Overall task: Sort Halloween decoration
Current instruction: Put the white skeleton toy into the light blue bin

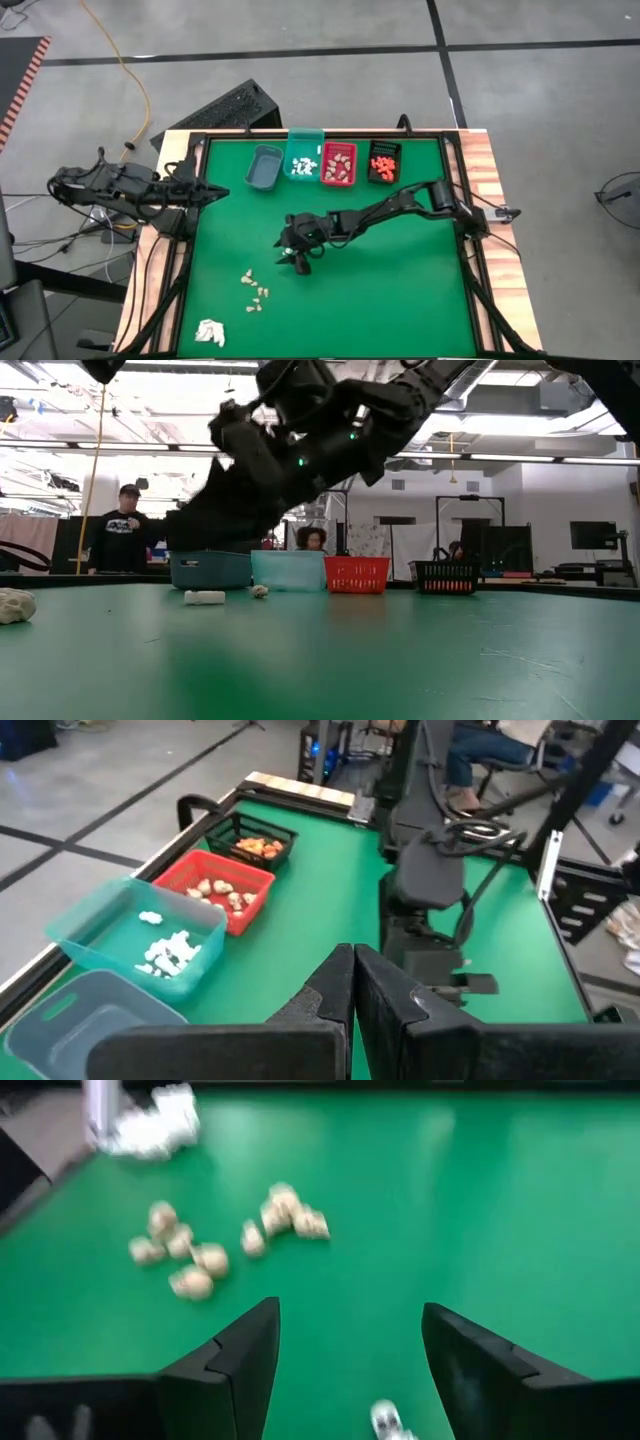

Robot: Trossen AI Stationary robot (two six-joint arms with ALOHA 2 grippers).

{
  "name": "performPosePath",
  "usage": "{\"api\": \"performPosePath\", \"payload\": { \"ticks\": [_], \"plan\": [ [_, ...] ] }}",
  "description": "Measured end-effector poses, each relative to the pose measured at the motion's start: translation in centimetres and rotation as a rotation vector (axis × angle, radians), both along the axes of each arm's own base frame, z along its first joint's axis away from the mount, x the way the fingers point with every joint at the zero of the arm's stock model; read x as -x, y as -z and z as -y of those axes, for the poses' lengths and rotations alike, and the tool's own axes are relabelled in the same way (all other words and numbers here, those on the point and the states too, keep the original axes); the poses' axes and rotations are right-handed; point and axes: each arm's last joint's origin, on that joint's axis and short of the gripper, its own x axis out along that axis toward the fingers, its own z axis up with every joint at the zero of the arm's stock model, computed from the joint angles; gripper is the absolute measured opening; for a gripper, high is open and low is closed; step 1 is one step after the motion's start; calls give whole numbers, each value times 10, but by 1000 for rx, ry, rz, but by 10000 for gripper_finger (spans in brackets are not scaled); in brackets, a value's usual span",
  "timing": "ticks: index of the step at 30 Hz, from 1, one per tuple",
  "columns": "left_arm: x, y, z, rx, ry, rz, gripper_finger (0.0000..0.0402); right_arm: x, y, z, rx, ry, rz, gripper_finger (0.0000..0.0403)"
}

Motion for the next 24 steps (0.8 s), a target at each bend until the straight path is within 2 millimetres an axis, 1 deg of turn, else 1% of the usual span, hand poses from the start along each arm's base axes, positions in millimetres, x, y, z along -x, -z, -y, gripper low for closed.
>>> {"api": "performPosePath", "payload": {
  "ticks": [2,9,16,20,22,24],
  "plan": [
    [0,1,1,4,19,-7,0,-3,6,3,17,8,-30,240],
    [0,1,1,-5,34,-15,0,6,22,11,110,19,-195,240],
    [0,1,1,-14,29,-19,0,6,22,14,167,-12,-188,239],
    [1,2,0,-20,18,-28,0,4,33,13,161,-16,-201,228],
    [1,3,0,-20,17,-30,0,3,44,10,157,-28,-222,219],
    [1,2,0,-11,14,-29,0,4,46,9,156,-22,-239,209]
  ]
}}
